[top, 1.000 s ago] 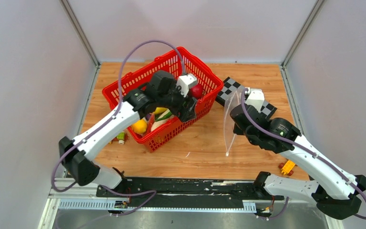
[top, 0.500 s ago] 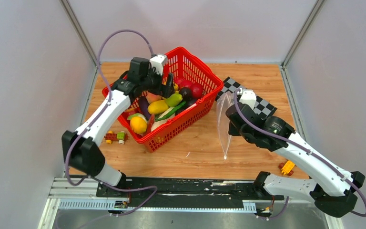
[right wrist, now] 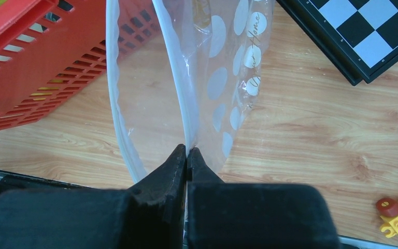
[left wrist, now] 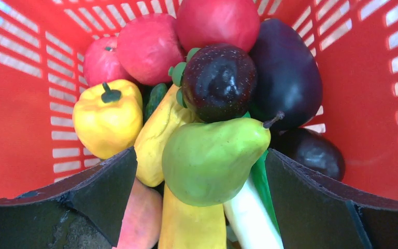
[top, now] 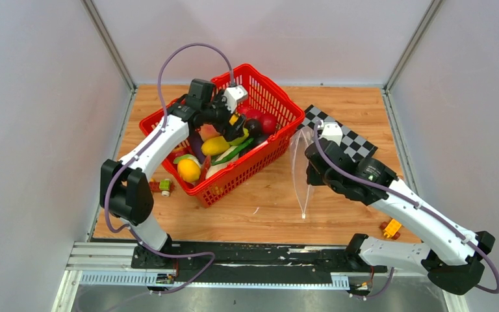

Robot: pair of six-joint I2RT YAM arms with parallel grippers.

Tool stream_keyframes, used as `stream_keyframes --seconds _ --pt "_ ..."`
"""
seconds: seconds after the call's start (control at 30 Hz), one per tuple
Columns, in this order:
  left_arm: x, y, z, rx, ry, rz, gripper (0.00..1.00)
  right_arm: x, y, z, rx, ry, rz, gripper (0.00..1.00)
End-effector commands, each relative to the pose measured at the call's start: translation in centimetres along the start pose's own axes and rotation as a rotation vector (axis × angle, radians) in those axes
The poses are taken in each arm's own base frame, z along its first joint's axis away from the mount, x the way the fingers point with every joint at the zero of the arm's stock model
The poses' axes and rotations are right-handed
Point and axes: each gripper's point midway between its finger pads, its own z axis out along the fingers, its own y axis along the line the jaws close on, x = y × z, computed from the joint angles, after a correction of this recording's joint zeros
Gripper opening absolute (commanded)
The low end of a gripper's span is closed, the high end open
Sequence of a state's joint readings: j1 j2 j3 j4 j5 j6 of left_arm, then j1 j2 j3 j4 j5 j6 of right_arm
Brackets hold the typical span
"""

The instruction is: Place the food in the zip-top bag and seal the zipper

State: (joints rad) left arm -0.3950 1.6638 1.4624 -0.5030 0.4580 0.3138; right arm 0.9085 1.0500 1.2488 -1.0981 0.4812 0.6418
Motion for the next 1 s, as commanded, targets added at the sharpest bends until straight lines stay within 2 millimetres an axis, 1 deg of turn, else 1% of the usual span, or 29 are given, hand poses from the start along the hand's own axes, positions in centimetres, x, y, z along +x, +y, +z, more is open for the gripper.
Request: stream_keyframes --seconds 0.0,0.1,0.2,0.3,0.33,0.37,0.4,0.47,0.5,0.53,0.57,0.7,0.8,0.87,0.9,0.97 --pt "-0.6 -1.2 -0.1 0.101 -0.018 0.197 1.0 -0.2 0.4 0.1 -0.03 -0.014 -0.008 0.0" --pt "0.7 -0.7 0.7 0.085 0.028 0.222 1.0 -0.1 0.5 0.1 -0.035 -0.01 -0.008 0.0" --pt "1.1 -1.0 1.5 0.076 0.058 0.265 1.0 -0.1 0.7 0.1 -0.044 -0.009 -0.008 0.0" --pt "1.3 -1.1 1.9 0.084 0.067 0.253 0.98 -0.1 0.8 0.1 -0.051 -0.008 -0.005 0.0" --pt "1.3 -1.2 2.0 0.088 0.069 0.248 0.95 -0.1 0.9 0.0 -0.055 -0.008 -0.005 0.0" --pt "1.4 -1.2 2.0 0.087 0.072 0.239 0.89 -0.1 0.9 0.0 -0.06 -0.009 -0.001 0.0" --pt "1.5 -1.2 2.0 0.087 0.075 0.227 0.78 -0.1 1.0 0.0 -0.065 -0.01 0.002 0.0" --pt "1.5 -1.4 1.7 0.092 0.081 0.213 0.64 -0.1 1.1 -0.1 -0.074 -0.012 0.012 0.0" --pt "1.4 -1.5 1.4 0.091 0.081 0.208 0.54 -0.1 1.2 -0.1 -0.08 -0.014 0.017 0.0" --pt "1.2 -1.6 1.1 0.089 0.078 0.204 0.47 -0.1 1.3 -0.1 -0.082 -0.013 0.019 0.0" --pt "1.0 -1.8 0.7 0.085 0.072 0.201 0.41 -0.1 1.3 -0.1 -0.083 -0.014 0.019 0.0" --pt "-0.4 -2.2 -1.3 0.044 0.015 0.193 0.39 -0.1 1.3 -0.1 -0.083 -0.013 0.02 0.0" --pt "-2.9 -2.2 -3.3 -0.022 -0.097 0.18 0.38 0.0 1.2 0.0 -0.079 -0.016 0.031 0.0" --pt "-4.9 -2.7 -5.2 -0.055 -0.192 0.147 0.38 0.0 1.2 0.1 -0.077 -0.016 0.04 0.0" --pt "-5.8 -3.1 -6.0 -0.062 -0.244 0.125 0.37 0.0 1.3 0.1 -0.076 -0.019 0.049 0.0" --pt "-8.2 -4.8 -8.2 -0.031 -0.378 0.099 0.36 -0.1 1.4 0.1 -0.084 -0.023 0.064 0.0"
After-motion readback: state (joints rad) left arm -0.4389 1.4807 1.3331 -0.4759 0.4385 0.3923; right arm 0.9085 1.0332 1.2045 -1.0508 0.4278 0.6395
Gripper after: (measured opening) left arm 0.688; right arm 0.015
